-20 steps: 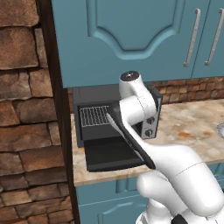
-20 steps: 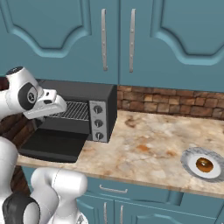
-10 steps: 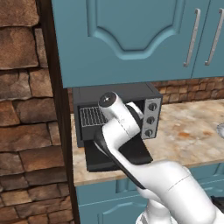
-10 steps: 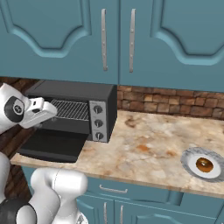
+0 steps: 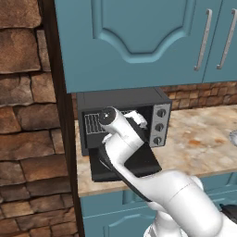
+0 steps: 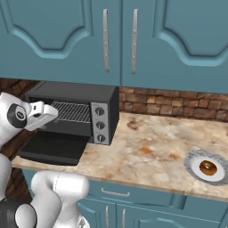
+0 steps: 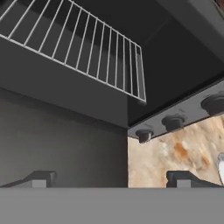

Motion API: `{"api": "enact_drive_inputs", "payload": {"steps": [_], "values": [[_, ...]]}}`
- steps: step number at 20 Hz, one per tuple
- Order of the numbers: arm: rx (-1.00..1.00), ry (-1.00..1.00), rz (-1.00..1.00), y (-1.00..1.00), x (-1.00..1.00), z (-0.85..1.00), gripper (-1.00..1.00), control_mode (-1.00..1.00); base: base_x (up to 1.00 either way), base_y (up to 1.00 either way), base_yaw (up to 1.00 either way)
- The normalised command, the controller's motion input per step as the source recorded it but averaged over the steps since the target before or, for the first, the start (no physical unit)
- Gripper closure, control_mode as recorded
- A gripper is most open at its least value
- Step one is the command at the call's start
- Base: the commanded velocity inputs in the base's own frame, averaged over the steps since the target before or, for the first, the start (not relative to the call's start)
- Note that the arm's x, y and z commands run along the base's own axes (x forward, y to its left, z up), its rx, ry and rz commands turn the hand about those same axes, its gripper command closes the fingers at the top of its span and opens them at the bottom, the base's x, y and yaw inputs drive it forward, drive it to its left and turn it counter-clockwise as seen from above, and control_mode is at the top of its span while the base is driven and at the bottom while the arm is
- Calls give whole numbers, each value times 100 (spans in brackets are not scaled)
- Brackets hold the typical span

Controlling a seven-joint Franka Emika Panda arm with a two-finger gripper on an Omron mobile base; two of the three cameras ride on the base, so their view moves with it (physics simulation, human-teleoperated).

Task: Pick up the bagel from the plate, place it on the toaster oven rack, close the door, and set the timer.

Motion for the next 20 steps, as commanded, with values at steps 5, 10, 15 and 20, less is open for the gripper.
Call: {"api": "enact_drive_inputs", "payload": {"steps": [5,10,15,20], "values": [[0,-3,0,0,44,-12,-100,-100,0,0,0],[-3,-1,0,3,34,-27,-100,-100,0,0,0],[-4,-5,0,1,21,-16,-100,-100,0,0,0],[-7,-8,0,3,11,-12,-100,-100,0,0,0]]}}
